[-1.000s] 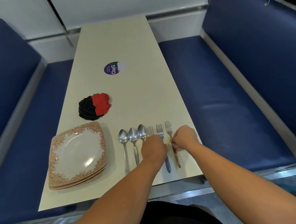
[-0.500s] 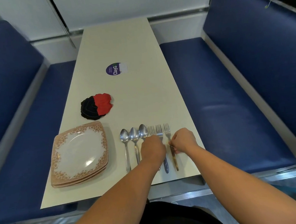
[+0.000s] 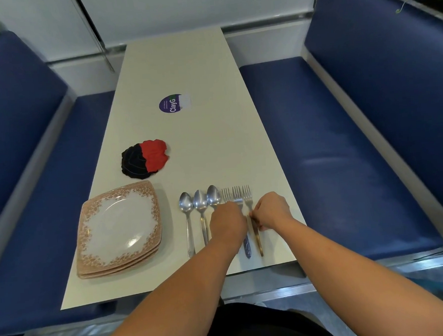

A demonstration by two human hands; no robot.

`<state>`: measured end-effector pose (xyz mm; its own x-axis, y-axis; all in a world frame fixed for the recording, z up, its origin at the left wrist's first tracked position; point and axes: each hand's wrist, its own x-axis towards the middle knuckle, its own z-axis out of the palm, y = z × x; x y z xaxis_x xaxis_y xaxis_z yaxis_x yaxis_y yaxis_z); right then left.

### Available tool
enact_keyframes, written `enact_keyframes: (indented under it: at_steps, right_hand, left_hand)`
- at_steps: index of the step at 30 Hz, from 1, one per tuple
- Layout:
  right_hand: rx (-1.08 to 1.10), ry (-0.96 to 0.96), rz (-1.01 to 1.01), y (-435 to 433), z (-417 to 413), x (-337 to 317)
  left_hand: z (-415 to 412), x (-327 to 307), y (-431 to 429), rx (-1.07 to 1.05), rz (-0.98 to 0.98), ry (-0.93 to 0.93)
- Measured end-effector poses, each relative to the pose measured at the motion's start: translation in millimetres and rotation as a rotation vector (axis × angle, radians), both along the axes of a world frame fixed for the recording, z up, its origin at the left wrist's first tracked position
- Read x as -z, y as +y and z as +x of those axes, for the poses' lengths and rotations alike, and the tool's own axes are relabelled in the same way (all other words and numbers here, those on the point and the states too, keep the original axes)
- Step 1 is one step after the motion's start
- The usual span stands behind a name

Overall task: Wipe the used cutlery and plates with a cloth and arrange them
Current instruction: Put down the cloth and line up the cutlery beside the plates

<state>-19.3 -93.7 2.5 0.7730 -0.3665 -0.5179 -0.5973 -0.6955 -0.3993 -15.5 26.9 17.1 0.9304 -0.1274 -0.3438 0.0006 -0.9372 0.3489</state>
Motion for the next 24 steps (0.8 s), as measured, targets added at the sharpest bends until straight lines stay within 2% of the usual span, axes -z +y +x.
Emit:
enact_keyframes:
  at_steps: [5, 9, 13, 17, 22, 24]
  right_hand:
    - [0.006, -0.003, 0.024, -1.6, -0.7, -6.6]
    - [0.073, -0.047, 0.136, -3.7, -0.9, -13.1]
    - [0.108, -0.311, 0.021, 3.5, 3.9, -32.3]
    - [0.089, -0.532, 0.109, 32.1, 21.5, -53.0]
    - [-0.081, -0.522, 0.208, 88.8, 53.3, -65.8]
    - [-0.161, -0.477, 0.236, 118.4, 67.1, -66.7]
  left_hand:
    - [-1.0, 0.1, 1.5, 0.003, -0.027, -0.020]
    - [1.3, -7.2, 10.6, -0.019, -0.085, -0.076]
    - [11.6, -23.8, 43.2, -0.065, -0.179, -0.293]
    - [30.2, -40.8, 105.8, -0.268, -0.287, -0.409]
    - [44.7, -54.4, 196.5, -0.395, -0.163, -0.561]
    - [50.0, -51.7, 235.0, -0.462, -0.093, -0.540]
